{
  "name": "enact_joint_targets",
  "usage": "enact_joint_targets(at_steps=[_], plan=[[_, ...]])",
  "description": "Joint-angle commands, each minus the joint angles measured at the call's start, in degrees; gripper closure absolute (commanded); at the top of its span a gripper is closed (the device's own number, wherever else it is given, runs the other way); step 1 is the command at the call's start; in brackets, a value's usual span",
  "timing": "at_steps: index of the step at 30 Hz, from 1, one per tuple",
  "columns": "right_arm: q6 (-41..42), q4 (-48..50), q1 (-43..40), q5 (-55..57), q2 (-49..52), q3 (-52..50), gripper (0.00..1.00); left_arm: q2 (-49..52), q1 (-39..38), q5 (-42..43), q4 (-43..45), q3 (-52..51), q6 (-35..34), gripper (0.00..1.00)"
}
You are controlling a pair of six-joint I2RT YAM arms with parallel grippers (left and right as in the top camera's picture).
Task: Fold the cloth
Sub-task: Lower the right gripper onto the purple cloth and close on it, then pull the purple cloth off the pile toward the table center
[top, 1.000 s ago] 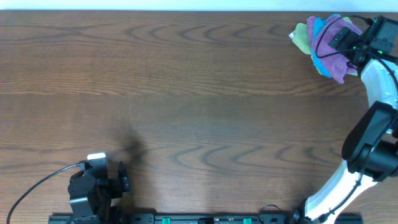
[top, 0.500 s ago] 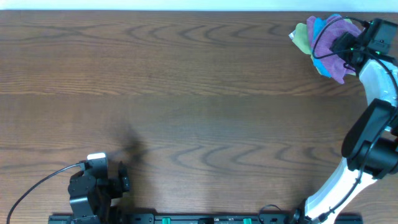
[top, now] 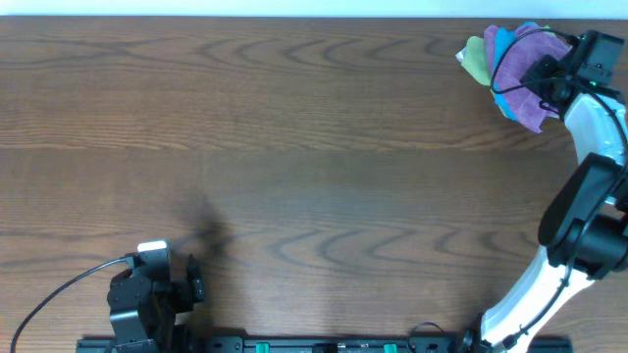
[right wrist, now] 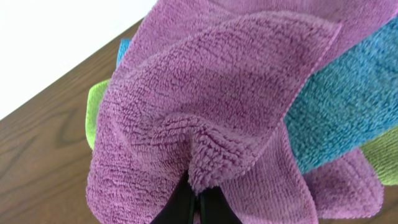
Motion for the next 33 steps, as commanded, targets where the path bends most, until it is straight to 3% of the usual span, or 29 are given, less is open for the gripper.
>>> enact_joint_targets(at_steps=[1,18,25,33], plan=[[-1.11,-0.5,0.52,-1.92,-1.77,1.18,0.99,-0.37,-0.22,-1.27,-1.31,-2.05,1.22,0.05],[-9.44,-19.39,10.01,-1.25,-17.75,1.18,0.99,-0.37,-0.22,-1.27,-1.31,-2.05,1.25,0.05],[-11.1,-25.7,16.41,-1.2,-18.14,1.05,0.99,-0.37,-0.22,-1.27,-1.31,-2.05,1.22,0.05],[-11.34,-26.08,28.33,1.77,-16.13,-0.35,0.99,-0.37,-0.22,-1.27,-1.31,-2.05,1.25,0.05]])
